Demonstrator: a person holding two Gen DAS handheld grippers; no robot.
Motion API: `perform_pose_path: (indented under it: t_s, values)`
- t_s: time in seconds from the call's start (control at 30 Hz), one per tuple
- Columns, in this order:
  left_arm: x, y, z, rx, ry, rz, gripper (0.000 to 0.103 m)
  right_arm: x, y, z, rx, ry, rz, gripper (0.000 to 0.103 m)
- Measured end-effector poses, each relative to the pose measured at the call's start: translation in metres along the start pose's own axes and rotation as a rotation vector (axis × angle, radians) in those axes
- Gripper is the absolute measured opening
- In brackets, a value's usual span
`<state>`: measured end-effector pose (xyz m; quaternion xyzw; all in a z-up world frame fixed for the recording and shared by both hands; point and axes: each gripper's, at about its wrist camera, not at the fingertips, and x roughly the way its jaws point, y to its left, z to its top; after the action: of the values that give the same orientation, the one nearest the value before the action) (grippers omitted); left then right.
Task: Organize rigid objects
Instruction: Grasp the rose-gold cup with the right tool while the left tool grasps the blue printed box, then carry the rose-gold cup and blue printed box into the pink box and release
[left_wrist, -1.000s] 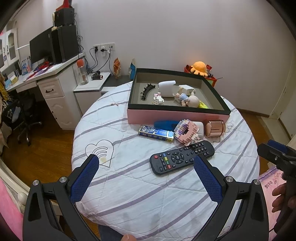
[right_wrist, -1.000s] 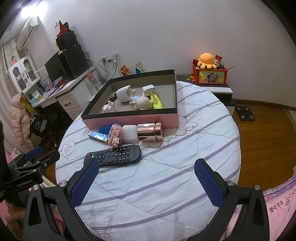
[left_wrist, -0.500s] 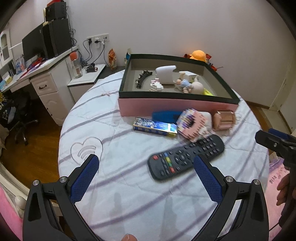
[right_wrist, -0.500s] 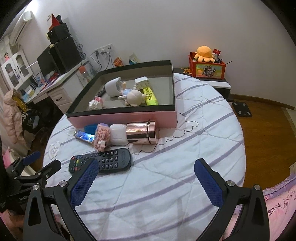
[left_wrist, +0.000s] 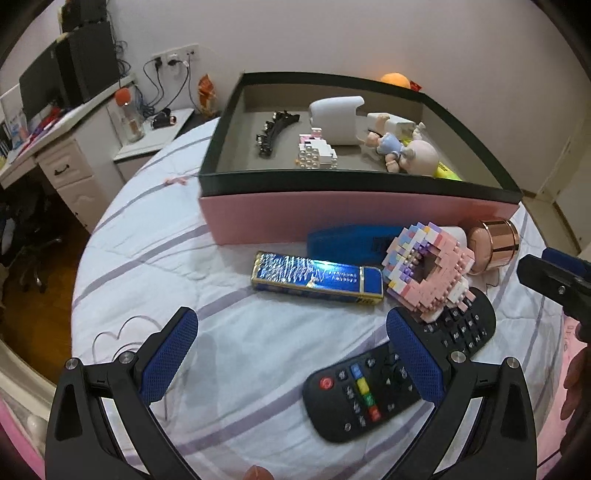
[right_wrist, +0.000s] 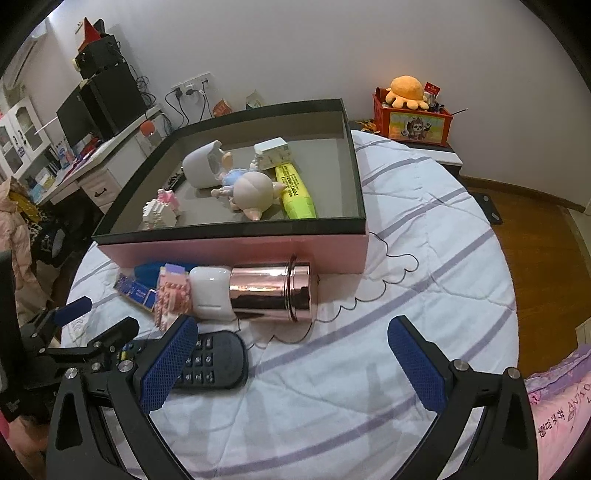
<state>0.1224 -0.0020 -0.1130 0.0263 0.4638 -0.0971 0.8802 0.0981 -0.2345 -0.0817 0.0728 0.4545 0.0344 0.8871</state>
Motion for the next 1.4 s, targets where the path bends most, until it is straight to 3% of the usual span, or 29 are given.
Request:
perform_pose_path:
  t_s: [0.2,0.63,0.73,0.77,0.8,0.83,1.2,1.37,1.4]
  values:
    - [0.016,0.002,0.008,-0.027,0.022,-0.019,0.103,0.014,0.007,0.005,-0.024,0.014,-0.005,0.103]
    - [0.033,-0.011,0.012,-0.006,0.027,0.021,0.103,0.039,0.006,0.01,-0.009,0.014,-0.025,0.102]
    - [0.03,-0.006,0.011,-0.029,0.0,-0.009,0.103,0.041,0.005,0.01,-0.01,0.001,-0.011,0.094]
    - [0.029,-0.003,0.01,-0.04,-0.006,-0.025,0.102,0.04,0.004,0.01,-0.008,-0.006,0.001,0.084]
    - [0.028,-0.001,0.01,-0.049,-0.01,-0.039,0.1,0.038,0.003,0.01,-0.007,-0.012,0.002,0.065]
    - [0.027,0.001,0.009,-0.053,-0.014,-0.048,0.098,0.038,0.003,0.011,-0.012,-0.008,0.0,0.06]
    - [0.014,0.012,-0.002,-0.045,-0.04,-0.054,0.073,0.033,0.001,0.002,-0.021,0.005,0.013,0.057]
    - [0.016,0.01,0.001,-0.025,-0.03,-0.051,0.073,0.032,-0.001,0.0,-0.02,0.008,0.019,0.057]
    - [0.018,0.006,0.002,0.007,-0.015,-0.033,0.078,0.031,-0.001,0.0,-0.024,0.009,0.017,0.057]
